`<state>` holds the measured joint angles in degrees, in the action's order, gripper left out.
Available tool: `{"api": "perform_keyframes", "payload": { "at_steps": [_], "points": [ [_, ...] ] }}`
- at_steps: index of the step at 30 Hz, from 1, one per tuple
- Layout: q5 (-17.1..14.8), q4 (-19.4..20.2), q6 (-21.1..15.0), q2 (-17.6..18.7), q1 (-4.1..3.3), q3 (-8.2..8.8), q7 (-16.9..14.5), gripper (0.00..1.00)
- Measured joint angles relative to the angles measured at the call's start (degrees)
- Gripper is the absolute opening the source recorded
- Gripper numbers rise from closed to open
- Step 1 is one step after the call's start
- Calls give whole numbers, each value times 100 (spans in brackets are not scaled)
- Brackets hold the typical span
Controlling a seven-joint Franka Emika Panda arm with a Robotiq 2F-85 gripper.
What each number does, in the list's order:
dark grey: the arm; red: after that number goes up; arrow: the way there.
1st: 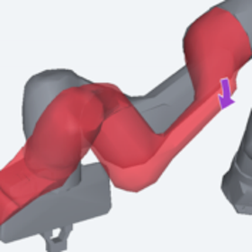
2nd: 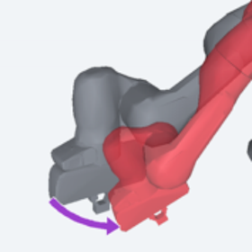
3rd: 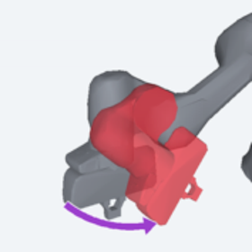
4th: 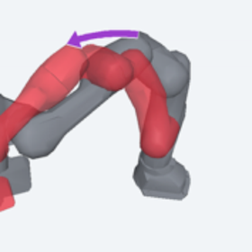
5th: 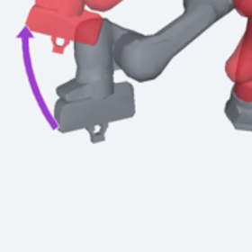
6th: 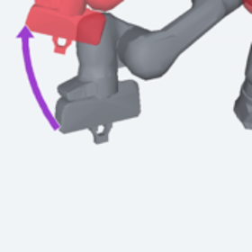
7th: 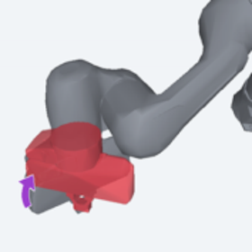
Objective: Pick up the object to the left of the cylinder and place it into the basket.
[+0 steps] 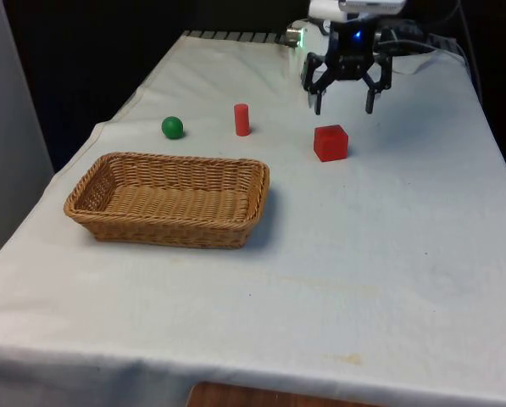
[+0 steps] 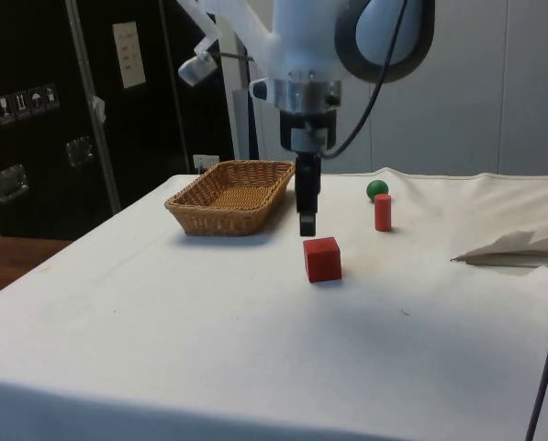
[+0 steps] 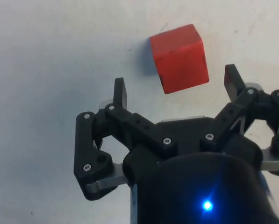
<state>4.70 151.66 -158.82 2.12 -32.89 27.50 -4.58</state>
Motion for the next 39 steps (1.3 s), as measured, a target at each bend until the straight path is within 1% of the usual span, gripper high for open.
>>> {"api": "perform_keyframes", "payload": {
  "at_steps": [6,7,8,13,20,23,39],
  "points": [
    [-241,6,-126,264,0,0,-321,100],
    [-241,6,-126,264,0,0,-321,100],
    [-304,17,-201,350,0,0,-413,100],
    [-464,46,-418,619,0,-34,-607,100],
    [-556,52,-630,900,6,-57,-739,100],
    [-561,34,-682,997,29,-57,-814,100],
    [-561,6,-682,1134,34,-63,-859,100]
  ]
}}
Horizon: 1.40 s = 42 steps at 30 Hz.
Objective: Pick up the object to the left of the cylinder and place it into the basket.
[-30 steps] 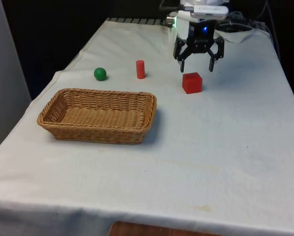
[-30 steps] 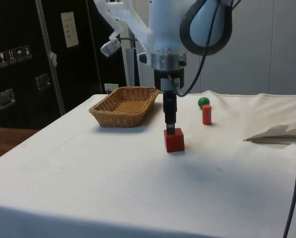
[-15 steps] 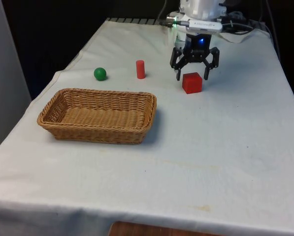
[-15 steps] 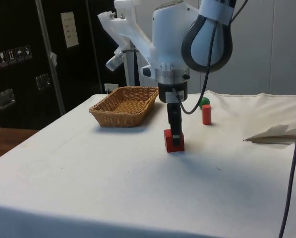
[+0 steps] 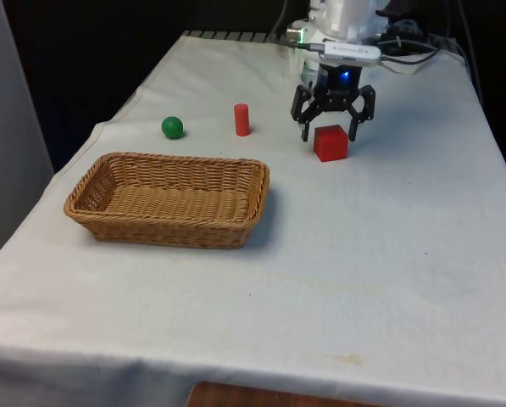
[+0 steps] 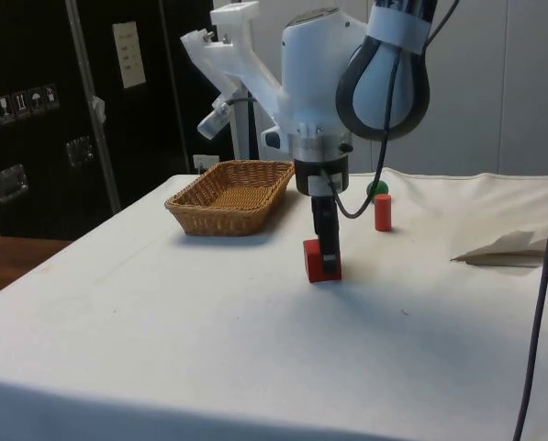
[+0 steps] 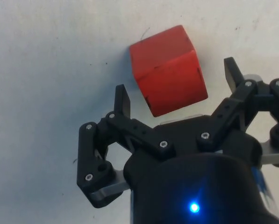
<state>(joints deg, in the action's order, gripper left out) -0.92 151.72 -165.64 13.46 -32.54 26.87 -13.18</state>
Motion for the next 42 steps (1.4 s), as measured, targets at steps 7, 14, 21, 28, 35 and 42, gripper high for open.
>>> {"api": "perform_keyframes", "payload": {
  "at_steps": [7,14,21,28,35,42],
  "points": [
    [0,-11,0,23,6,0,0,100],
    [0,-11,0,23,6,0,0,100],
    [0,-29,11,23,11,0,6,97],
    [0,-46,17,23,17,0,11,24],
    [0,-52,29,17,17,0,11,2],
    [0,-80,29,0,23,6,11,2]
  ]
}}
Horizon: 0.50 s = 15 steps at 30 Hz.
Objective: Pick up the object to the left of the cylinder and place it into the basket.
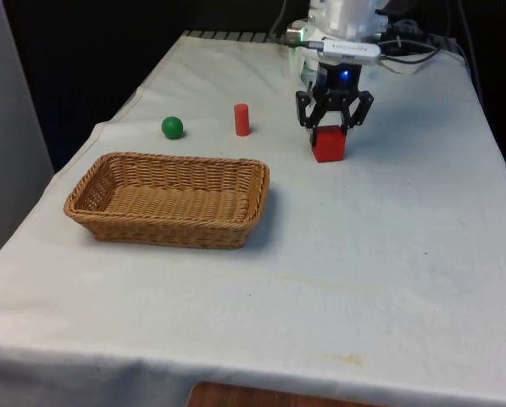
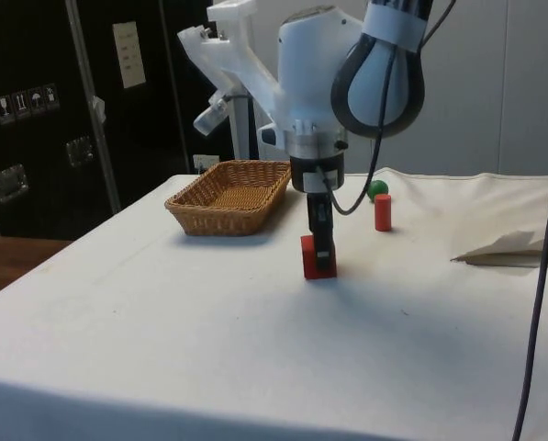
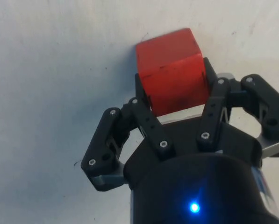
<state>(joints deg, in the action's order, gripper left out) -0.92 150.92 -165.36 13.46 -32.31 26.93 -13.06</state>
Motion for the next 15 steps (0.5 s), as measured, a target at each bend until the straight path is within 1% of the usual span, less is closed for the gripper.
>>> {"api": "perform_keyframes", "payload": {
  "at_steps": [5,6,7,9,12,14,15],
  "points": [
    [6,-23,132,-195,17,52,-57,2],
    [17,-23,212,-309,23,74,-86,2],
    [17,-23,212,-309,23,74,-86,2],
    [29,-23,281,-424,34,92,-109,2],
    [69,-29,453,-659,52,120,-138,2],
    [103,-29,539,-773,57,138,-138,2],
    [103,-29,539,-773,57,138,-138,2]
  ]
}}
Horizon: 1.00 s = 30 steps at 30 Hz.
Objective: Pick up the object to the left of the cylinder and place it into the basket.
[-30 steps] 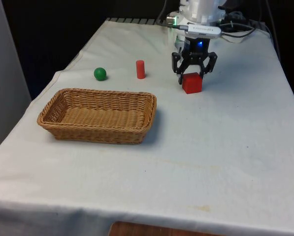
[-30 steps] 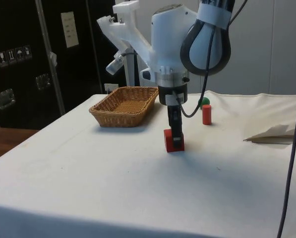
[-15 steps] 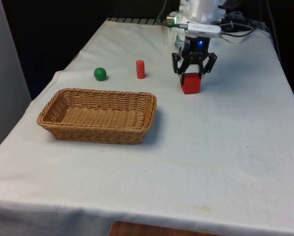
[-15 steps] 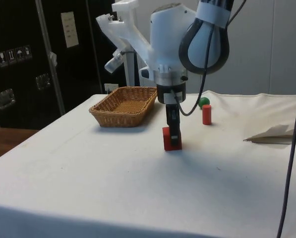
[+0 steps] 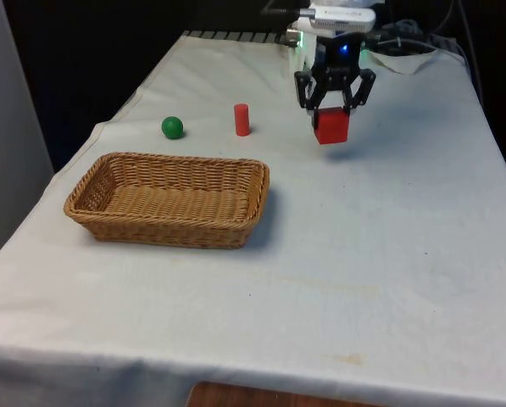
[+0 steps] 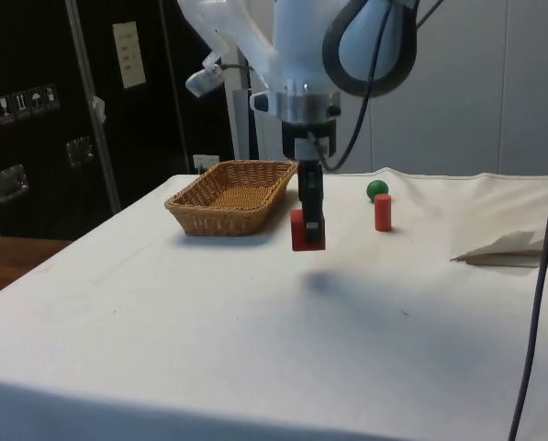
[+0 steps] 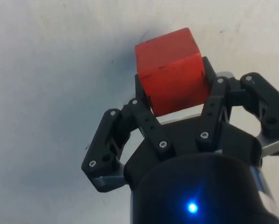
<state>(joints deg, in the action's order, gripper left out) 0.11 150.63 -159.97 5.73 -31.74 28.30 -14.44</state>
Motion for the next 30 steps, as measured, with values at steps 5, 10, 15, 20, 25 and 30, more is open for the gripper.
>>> {"api": "perform_keyframes", "payload": {
  "at_steps": [5,10,15,20,25,30],
  "points": [
    [11,-17,132,-166,11,6,0,2],
    [11,-69,235,-309,29,11,0,2],
    [11,-166,418,-493,52,17,-6,2],
    [11,-223,493,-544,69,23,-11,2],
    [11,-344,573,-544,103,29,-11,2],
    [11,-533,751,-556,132,115,-86,2]
  ]
}}
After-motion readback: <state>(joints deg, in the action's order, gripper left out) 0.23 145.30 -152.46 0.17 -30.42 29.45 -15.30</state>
